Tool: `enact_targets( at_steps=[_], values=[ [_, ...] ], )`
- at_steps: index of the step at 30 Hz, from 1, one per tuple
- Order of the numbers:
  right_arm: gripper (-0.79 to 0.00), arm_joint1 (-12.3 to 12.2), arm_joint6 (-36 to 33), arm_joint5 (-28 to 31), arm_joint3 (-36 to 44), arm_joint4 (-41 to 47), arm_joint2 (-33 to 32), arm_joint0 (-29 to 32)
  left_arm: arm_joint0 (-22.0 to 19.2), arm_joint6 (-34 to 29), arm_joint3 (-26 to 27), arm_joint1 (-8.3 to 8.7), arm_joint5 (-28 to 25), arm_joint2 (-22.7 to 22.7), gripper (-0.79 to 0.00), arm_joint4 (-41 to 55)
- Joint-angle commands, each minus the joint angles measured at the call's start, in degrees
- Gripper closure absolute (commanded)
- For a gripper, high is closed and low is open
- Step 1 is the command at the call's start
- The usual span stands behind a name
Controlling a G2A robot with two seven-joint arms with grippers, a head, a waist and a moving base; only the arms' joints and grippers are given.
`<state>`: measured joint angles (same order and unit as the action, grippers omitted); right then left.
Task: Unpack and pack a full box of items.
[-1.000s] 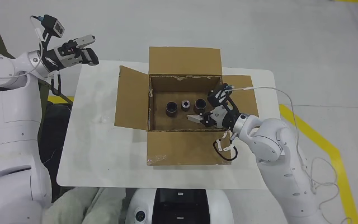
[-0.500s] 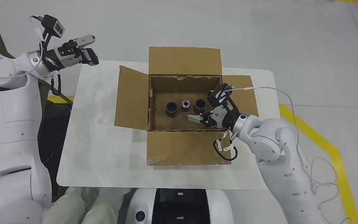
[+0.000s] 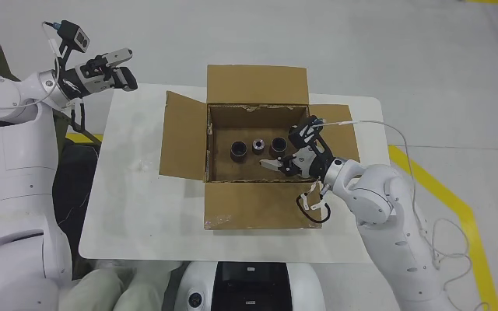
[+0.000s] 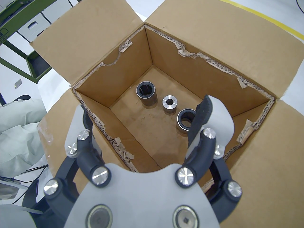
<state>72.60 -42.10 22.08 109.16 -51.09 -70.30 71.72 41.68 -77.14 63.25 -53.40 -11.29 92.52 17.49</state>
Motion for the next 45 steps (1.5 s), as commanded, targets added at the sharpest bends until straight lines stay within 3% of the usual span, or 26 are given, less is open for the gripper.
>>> enact_targets(
  at_steps=[1,10,19,33,45],
  values=[
    [-0.785,0.0,2.9,0.7,-0.8,7.1,-1.4,1.0,0.0,0.0,0.0,0.00,0.0,0.0,-0.785,0.0],
    [-0.785,-1.4,-1.1,4.4,-4.4,27.0,-9.5,3.0,0.0,0.0,0.0,0.00,0.0,0.0,-0.785,0.0],
    [-0.785,-2.5,0.2,1.3,-6.2,37.0,-17.7,7.4,0.0,0.0,0.0,0.00,0.0,0.0,-0.785,0.0],
    [-0.785,-3.7,6.0,-4.6,-9.3,39.1,-26.1,11.2,0.0,0.0,0.0,0.00,0.0,0.0,-0.785,0.0],
    [-0.785,-4.1,4.6,-6.4,-16.3,39.7,-23.4,8.9,0.0,0.0,0.0,0.00,0.0,0.0,-0.785,0.0]
  ],
)
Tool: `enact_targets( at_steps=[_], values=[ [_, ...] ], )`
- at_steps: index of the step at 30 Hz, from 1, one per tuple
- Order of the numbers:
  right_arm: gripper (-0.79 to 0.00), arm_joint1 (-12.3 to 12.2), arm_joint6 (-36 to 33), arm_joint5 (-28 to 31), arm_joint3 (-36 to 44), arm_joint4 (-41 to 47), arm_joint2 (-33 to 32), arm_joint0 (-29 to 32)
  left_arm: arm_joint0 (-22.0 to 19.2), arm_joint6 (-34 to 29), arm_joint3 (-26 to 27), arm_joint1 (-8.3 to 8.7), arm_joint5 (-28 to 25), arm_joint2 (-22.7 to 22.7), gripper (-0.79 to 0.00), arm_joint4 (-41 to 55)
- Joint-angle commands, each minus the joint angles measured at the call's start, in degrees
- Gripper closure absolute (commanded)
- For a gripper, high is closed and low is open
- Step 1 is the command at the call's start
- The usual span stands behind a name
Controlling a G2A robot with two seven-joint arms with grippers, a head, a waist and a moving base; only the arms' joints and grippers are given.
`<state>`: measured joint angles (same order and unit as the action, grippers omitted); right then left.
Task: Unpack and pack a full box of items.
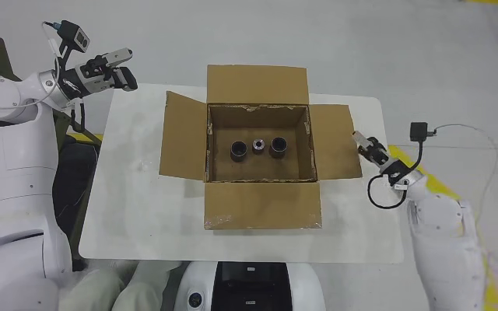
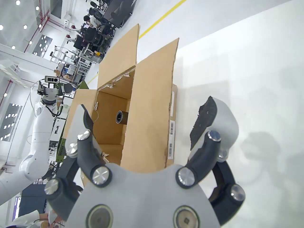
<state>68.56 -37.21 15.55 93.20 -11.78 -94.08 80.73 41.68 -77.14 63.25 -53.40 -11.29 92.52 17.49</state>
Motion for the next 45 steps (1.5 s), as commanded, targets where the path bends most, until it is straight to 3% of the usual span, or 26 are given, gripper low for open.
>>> enact_targets(
  at_steps=[1,8,22,31,45],
  values=[
    [-0.785,0.0,-0.6,0.5,-0.7,0.9,0.7,-0.2,0.0,0.0,0.0,0.00,0.0,0.0,-0.785,0.0],
    [-0.785,-0.2,-2.6,5.7,-2.0,6.7,1.3,0.4,0.0,0.0,0.0,0.00,0.0,0.0,-0.785,0.0],
    [-0.785,-1.0,-3.9,11.6,8.8,10.1,1.0,3.8,0.0,0.0,0.0,0.00,0.0,0.0,-0.785,0.0],
    [-0.785,-1.1,-6.1,12.1,11.2,10.5,5.7,-0.2,0.0,0.0,0.0,0.00,0.0,0.0,-0.785,0.0],
    [-0.785,-0.8,-9.8,7.4,8.7,4.1,17.6,-8.8,0.0,0.0,0.0,0.00,0.0,0.0,-0.785,0.0]
  ],
)
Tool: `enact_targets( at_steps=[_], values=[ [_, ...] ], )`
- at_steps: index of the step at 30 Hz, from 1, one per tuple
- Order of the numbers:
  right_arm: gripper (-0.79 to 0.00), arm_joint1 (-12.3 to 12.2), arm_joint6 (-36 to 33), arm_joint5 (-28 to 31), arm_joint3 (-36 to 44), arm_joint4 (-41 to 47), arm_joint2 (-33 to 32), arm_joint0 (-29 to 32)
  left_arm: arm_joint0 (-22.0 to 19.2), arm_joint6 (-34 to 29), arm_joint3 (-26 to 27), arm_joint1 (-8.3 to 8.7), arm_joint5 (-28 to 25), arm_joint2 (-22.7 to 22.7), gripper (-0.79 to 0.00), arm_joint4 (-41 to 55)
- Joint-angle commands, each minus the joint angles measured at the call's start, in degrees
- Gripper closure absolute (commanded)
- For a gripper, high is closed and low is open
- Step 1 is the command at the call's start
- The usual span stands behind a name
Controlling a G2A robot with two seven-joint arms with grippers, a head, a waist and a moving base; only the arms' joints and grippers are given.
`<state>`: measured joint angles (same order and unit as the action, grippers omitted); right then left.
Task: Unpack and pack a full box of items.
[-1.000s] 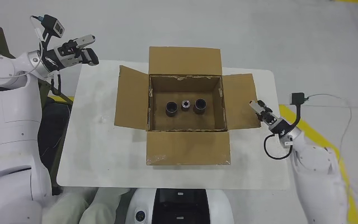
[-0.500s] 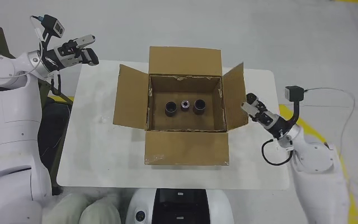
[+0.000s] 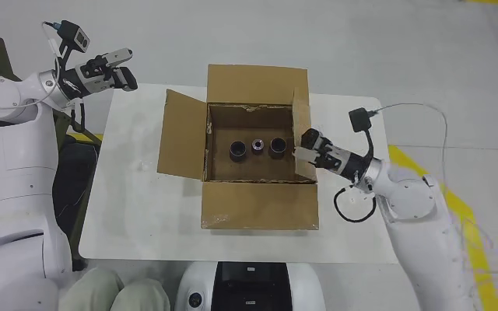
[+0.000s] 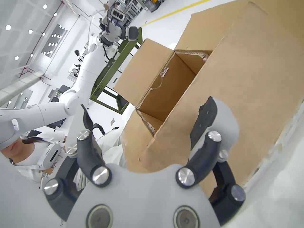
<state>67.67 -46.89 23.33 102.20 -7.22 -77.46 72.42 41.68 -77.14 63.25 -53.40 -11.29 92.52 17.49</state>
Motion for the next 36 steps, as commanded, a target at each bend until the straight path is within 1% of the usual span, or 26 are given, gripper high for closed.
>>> enact_targets(
  at_steps=[1,9,14,28,31,33,36],
  values=[
    [-0.785,0.1,-0.5,-0.7,-0.5,-1.4,1.8,-0.9,0.0,0.0,0.0,0.00,0.0,0.0,-0.785,0.0],
    [-0.785,0.3,-0.6,-4.1,-2.1,-7.8,7.2,-3.0,0.0,0.0,0.0,0.00,0.0,0.0,-0.785,0.0],
    [-0.785,0.4,-0.1,-5.5,-2.4,-9.6,9.2,-3.3,0.0,0.0,0.0,0.00,0.0,0.0,-0.785,0.0],
    [-0.785,0.1,1.4,-7.0,-1.6,-9.9,9.4,-3.4,0.2,0.3,0.1,-0.02,0.0,-0.1,-0.785,-0.1],
    [-0.785,0.1,1.4,-7.0,-1.6,-9.9,9.4,-3.4,1.9,2.2,1.8,-0.12,0.2,-1.6,-0.785,-1.0],
    [-0.785,0.1,1.4,-7.0,-1.6,-9.9,9.4,-3.4,2.4,2.2,1.9,-0.15,0.9,-2.3,-0.785,-0.4],
    [-0.785,0.1,1.4,-7.0,-1.6,-9.9,9.4,-3.4,2.6,2.4,1.1,-0.28,0.2,-3.6,-0.785,0.3]
  ],
)
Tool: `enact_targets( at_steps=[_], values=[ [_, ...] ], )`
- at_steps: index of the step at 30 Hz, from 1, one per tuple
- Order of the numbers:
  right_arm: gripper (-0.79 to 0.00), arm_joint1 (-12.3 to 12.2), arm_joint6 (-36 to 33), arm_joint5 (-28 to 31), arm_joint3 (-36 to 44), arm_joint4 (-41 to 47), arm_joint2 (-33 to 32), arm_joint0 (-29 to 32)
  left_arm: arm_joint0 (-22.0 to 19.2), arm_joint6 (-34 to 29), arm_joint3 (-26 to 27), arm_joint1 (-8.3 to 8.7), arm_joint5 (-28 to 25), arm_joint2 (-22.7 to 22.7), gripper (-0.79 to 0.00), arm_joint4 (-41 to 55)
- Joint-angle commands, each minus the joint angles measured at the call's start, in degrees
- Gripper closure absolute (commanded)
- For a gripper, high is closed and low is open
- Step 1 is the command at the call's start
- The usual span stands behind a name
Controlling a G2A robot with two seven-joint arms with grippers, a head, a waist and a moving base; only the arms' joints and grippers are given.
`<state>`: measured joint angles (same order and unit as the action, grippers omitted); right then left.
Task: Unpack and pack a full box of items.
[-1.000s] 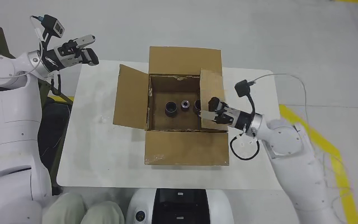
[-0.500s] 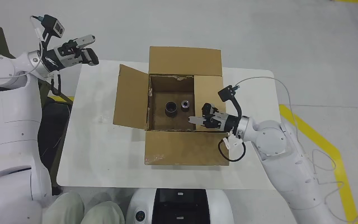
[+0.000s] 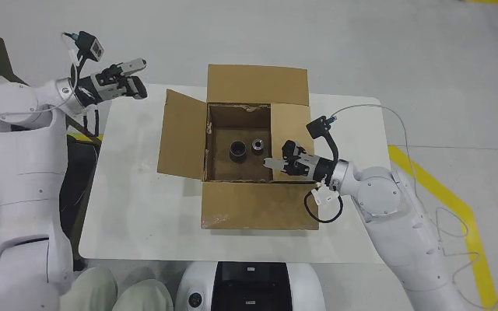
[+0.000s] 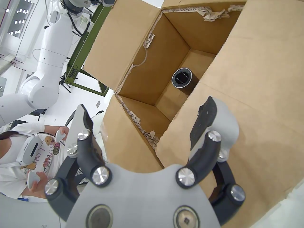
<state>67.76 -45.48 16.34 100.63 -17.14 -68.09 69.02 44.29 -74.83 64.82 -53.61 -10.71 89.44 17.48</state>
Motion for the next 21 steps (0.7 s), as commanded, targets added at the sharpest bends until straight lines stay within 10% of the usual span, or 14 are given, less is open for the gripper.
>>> enact_targets(
  at_steps=[1,21],
  values=[
    [-0.785,0.0,0.0,0.0,0.0,0.0,0.0,0.0,0.0,0.2,-0.8,-0.13,-0.7,-1.1,-0.785,0.5],
    [-0.785,0.0,0.0,0.0,0.0,0.0,0.0,0.0,-3.5,-2.5,-9.0,-2.19,-0.5,-10.3,-0.785,11.1]
  ],
)
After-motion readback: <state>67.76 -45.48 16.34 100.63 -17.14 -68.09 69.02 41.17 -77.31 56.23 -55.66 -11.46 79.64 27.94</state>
